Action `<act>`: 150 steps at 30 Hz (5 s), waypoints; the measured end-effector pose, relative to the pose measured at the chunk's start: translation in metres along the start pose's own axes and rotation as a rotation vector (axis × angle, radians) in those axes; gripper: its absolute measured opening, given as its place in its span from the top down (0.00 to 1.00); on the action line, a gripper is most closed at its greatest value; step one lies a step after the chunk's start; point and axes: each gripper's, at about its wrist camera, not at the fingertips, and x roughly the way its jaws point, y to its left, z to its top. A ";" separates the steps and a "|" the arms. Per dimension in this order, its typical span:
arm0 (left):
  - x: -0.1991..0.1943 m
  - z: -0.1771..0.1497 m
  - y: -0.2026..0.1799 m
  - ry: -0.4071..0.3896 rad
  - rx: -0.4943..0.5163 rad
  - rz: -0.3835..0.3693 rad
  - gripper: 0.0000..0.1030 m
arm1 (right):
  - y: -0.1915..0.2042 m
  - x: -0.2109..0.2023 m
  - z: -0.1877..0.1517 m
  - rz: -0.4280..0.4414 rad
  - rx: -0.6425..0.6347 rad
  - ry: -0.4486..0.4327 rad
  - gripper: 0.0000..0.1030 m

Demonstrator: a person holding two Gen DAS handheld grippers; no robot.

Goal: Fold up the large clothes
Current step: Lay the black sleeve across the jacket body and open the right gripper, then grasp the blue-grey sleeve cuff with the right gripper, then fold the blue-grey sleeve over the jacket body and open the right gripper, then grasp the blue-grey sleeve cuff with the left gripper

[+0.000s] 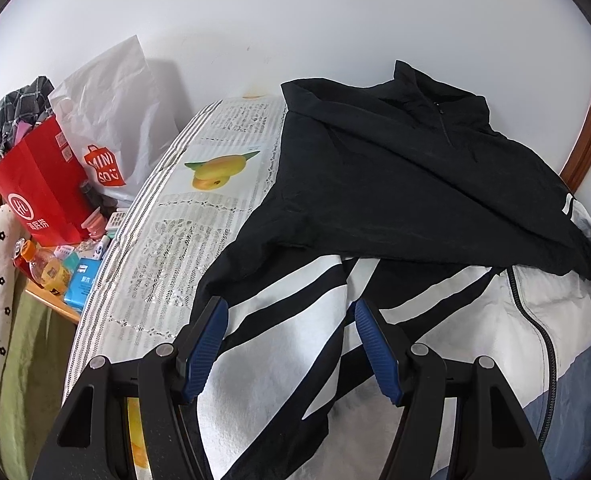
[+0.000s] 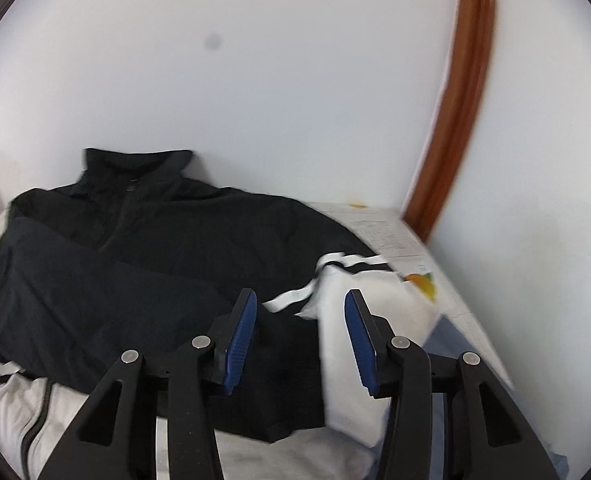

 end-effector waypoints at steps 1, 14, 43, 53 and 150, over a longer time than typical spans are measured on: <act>0.000 0.000 -0.001 -0.001 0.000 -0.001 0.38 | 0.002 0.004 -0.001 0.033 0.001 0.025 0.56; -0.018 -0.001 -0.006 -0.026 0.006 -0.042 0.38 | -0.008 0.046 -0.034 0.056 0.067 0.253 0.55; -0.066 -0.043 -0.062 -0.015 0.087 -0.127 0.31 | -0.182 -0.108 -0.172 -0.133 0.136 0.214 0.29; -0.052 -0.062 -0.049 0.039 0.055 -0.085 0.31 | -0.199 -0.089 -0.213 -0.193 0.108 0.288 0.29; -0.041 0.033 -0.205 -0.032 0.260 -0.201 0.31 | -0.139 -0.073 -0.073 0.041 0.094 0.162 0.53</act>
